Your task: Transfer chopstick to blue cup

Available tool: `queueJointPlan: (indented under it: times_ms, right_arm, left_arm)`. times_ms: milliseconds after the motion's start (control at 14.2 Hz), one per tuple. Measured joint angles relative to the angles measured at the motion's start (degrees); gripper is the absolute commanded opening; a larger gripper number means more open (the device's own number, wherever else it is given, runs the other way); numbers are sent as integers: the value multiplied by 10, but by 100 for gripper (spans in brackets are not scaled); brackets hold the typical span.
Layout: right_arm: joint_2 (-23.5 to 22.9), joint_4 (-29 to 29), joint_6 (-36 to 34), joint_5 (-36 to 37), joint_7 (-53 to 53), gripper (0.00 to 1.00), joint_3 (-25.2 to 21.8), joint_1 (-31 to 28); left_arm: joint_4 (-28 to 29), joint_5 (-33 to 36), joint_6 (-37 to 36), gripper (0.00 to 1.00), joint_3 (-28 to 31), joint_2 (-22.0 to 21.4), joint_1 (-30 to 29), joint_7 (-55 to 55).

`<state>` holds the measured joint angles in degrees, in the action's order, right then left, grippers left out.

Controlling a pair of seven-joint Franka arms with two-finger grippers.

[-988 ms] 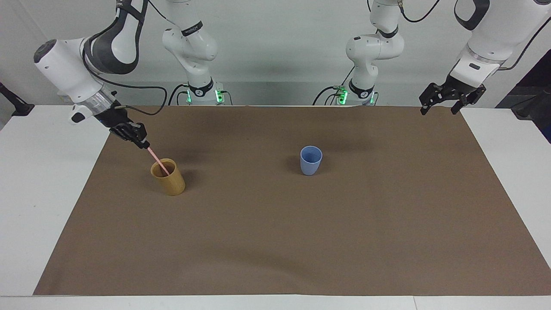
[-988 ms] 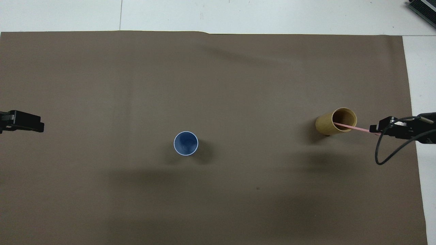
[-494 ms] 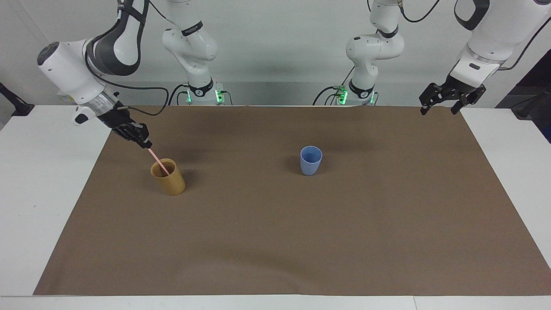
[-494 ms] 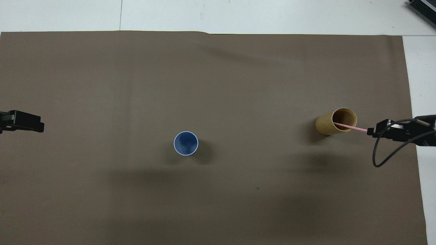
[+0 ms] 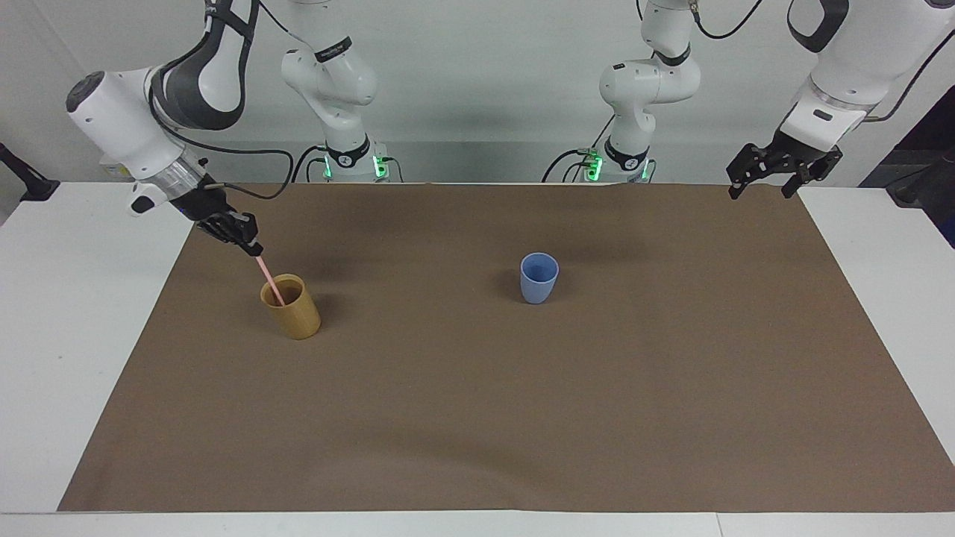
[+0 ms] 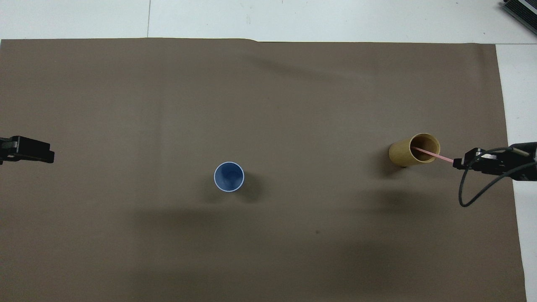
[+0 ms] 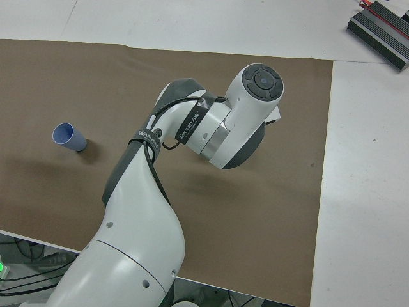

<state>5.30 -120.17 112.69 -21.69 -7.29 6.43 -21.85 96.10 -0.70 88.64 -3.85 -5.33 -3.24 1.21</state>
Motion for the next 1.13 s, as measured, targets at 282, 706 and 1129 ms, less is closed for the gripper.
queueJointPlan:
  times_ms: [282, 706, 1129]
  right_arm:
    - [0, 1, 0, 0, -12, 0, 0, 0]
    - [4, 49, -43, 0, -6, 0, 0, 2]
    - [9, 164, -187, 45, 49, 0, 2, 5]
  left_arm:
    - [0, 0, 0, 100, 0, 0, 0, 0]
    - [0, 0, 0, 100, 0, 0, 0, 0]
    - [0, 0, 0, 100, 0, 0, 0, 0]
